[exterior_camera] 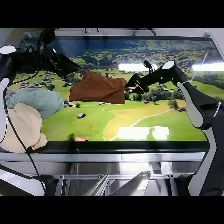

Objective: Fold the shirts.

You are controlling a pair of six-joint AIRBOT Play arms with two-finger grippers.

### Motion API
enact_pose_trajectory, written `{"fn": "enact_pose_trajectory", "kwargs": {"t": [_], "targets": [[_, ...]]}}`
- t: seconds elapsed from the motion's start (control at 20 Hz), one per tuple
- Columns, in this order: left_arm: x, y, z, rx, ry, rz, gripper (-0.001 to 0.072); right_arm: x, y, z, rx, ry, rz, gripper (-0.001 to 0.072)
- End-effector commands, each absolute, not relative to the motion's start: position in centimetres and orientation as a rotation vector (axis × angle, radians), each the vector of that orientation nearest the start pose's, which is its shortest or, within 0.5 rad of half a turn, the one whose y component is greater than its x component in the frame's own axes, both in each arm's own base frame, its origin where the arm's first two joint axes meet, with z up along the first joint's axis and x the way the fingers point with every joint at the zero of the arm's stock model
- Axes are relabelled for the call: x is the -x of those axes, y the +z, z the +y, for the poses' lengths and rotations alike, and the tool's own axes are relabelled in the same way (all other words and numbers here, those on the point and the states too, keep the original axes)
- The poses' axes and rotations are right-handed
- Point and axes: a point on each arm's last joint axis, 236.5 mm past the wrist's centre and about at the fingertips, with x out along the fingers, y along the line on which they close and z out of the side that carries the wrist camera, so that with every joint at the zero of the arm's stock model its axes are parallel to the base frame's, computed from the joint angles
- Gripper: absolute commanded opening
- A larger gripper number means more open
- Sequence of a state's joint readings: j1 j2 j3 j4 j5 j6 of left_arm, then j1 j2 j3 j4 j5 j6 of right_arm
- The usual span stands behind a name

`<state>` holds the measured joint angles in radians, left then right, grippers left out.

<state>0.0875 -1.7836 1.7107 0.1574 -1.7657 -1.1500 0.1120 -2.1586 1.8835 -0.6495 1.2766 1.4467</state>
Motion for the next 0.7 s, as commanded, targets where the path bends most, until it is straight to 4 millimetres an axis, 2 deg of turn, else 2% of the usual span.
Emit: {"fn": "enact_pose_trajectory", "kwargs": {"t": [0.0, 0.15, 0.25, 0.3, 0.45, 0.5, 0.6, 0.65], "targets": [[-41.1, 16.9, -19.4, 0.808, -1.364, 1.115, 0.0014, -51.7, -8.5, 26.3, -0.712, 0.63, 1.389, 0.0642], [-41.1, 16.9, -19.4, 0.807, -1.364, 1.115, 0.0015, -51.4, -9.3, 30.0, -0.814, 0.66, 1.396, 0.0638], [-41.1, 16.9, -19.4, 0.806, -1.365, 1.114, 0.0015, -51.0, -10.0, 31.6, -0.899, 0.68, 1.417, 0.0635], [-41.1, 16.9, -19.4, 0.806, -1.365, 1.114, 0.0015, -50.8, -10.2, 32.3, -0.933, 0.691, 1.425, 0.0571], [-41.1, 16.9, -19.4, 0.805, -1.365, 1.114, 0.0015, -51.1, -8.6, 33.6, -1.017, 0.783, 1.377, 0.0083], [-41.1, 16.9, -19.4, 0.805, -1.365, 1.114, 0.0015, -51.3, -7.6, 33.8, -1.038, 0.806, 1.357, 0.0021], [-41.1, 16.9, -19.4, 0.805, -1.365, 1.114, 0.0014, -51.6, -4.9, 33.9, -1.032, 0.862, 1.307, 0.0022], [-41.1, 16.9, -19.4, 0.806, -1.365, 1.114, 0.0014, -51.8, -2.9, 33.5, -1.013, 0.891, 1.271, 0.0023]]}}
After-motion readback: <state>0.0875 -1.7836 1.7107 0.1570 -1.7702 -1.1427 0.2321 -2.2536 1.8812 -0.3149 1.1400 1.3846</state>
